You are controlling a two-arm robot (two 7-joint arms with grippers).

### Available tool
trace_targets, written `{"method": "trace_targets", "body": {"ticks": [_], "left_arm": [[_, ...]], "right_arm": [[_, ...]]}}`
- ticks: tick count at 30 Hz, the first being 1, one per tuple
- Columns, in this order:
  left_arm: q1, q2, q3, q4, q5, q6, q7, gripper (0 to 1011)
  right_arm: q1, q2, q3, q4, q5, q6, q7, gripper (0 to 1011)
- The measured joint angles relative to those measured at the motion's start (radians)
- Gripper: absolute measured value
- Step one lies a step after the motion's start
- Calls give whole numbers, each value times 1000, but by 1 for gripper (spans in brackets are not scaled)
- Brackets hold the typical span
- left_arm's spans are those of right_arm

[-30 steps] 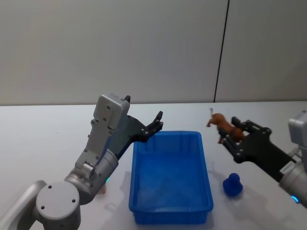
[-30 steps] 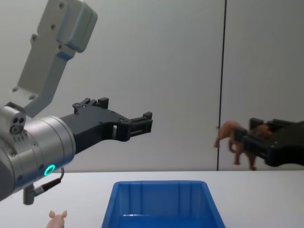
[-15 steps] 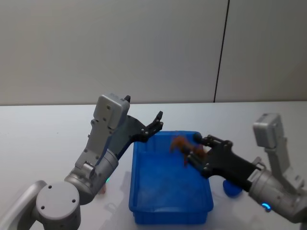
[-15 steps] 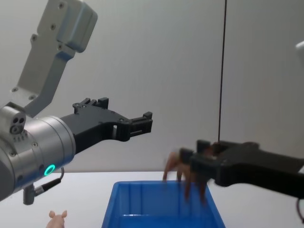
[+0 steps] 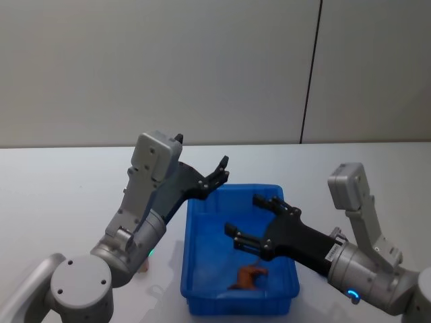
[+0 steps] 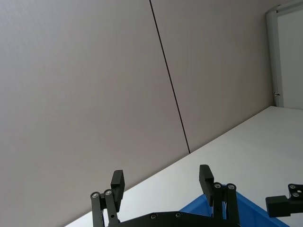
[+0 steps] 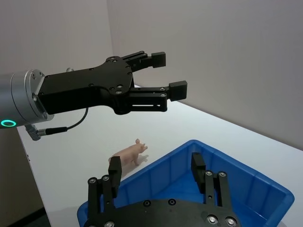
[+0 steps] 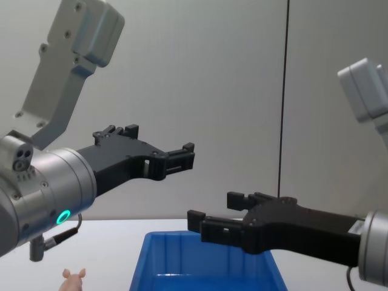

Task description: Pick up the two dolls from the table and place them into the box.

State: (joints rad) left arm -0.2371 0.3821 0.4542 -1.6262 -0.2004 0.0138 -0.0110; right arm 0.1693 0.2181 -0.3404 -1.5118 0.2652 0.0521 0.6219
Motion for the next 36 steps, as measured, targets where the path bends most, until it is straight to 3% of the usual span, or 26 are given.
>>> {"method": "trace_targets", "body": {"ticks": [5,12,21,28,36], "left_arm": [[0,0,0,0,0,0,0,1001],[0,0,0,0,0,0,0,1001],[0,0,0,0,0,0,0,1001],[0,0,0,0,0,0,0,1001],[0,0,0,0,0,0,0,1001]], "right_arm": [[4,3,3,1,2,-12,0,998],[6,30,30,-9,9,-52,-15,1001],[-37,110,93,-61,54,-86,-58,1001],[-95,172,133,-118,102,-57,-93,1001],[-167,240,170,-186,151,17,-131,1001]]}}
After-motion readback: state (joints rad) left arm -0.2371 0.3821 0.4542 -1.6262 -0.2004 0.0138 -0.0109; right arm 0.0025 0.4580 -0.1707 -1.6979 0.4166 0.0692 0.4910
